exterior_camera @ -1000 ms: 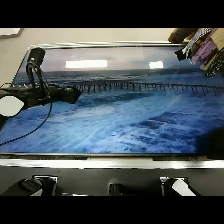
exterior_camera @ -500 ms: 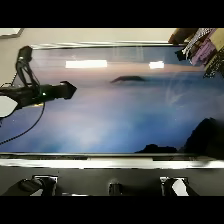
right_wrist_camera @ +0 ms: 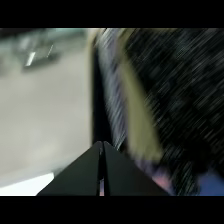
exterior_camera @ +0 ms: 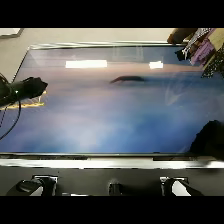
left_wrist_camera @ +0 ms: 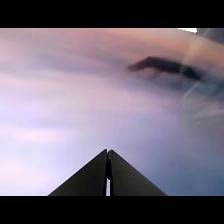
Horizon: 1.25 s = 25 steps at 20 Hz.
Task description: Fold the clothes and pants, and hang the long-sleeved shirts on hangers.
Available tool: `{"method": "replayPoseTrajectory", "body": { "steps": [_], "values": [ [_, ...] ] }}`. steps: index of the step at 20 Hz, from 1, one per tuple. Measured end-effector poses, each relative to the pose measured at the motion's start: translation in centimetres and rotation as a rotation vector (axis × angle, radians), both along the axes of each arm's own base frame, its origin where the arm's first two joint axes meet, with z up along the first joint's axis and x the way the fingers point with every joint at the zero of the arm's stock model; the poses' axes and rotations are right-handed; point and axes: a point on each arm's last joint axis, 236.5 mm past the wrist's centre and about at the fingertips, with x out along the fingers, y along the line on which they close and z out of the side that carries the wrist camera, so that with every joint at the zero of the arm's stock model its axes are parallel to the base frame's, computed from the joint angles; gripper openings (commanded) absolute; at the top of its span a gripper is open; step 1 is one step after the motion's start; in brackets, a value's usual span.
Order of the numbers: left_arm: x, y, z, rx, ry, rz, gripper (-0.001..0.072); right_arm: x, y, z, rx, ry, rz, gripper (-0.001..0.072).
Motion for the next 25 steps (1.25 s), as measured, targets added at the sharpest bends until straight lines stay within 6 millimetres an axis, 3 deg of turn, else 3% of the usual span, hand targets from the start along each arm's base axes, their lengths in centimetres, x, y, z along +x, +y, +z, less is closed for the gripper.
{"method": "replayPoseTrajectory", "body": {
  "steps": [2,4,7,10,15,25],
  "values": [
    [-1.3,1.0,-0.8,0.071,0.031,-0.029,0.0018,3.0,5.4,-7.5,-0.082,0.271,0.175,0.0023],
    [-2.8,1.8,-2.0,0.160,0.061,-0.081,0.0019,3.6,9.9,-13.6,-0.147,0.477,0.313,0.0023],
    [-5.0,2.7,-4.5,0.258,0.105,-0.152,0.0022,1.7,15.5,-21.9,-0.198,0.751,0.491,0.0026],
    [-6.2,3.7,-5.9,0.320,0.122,-0.176,0.0022,-0.6,18.4,-26.8,-0.220,0.921,0.596,0.0026],
    [-6.8,4.5,-6.7,0.369,0.138,-0.186,0.0022,-2.4,20.1,-29.3,-0.226,1.014,0.665,0.0026],
    [-6.9,4.8,-6.9,0.388,0.140,-0.189,0.0022,-2.8,20.4,-29.9,-0.228,1.038,0.678,0.0026]
  ]
}}
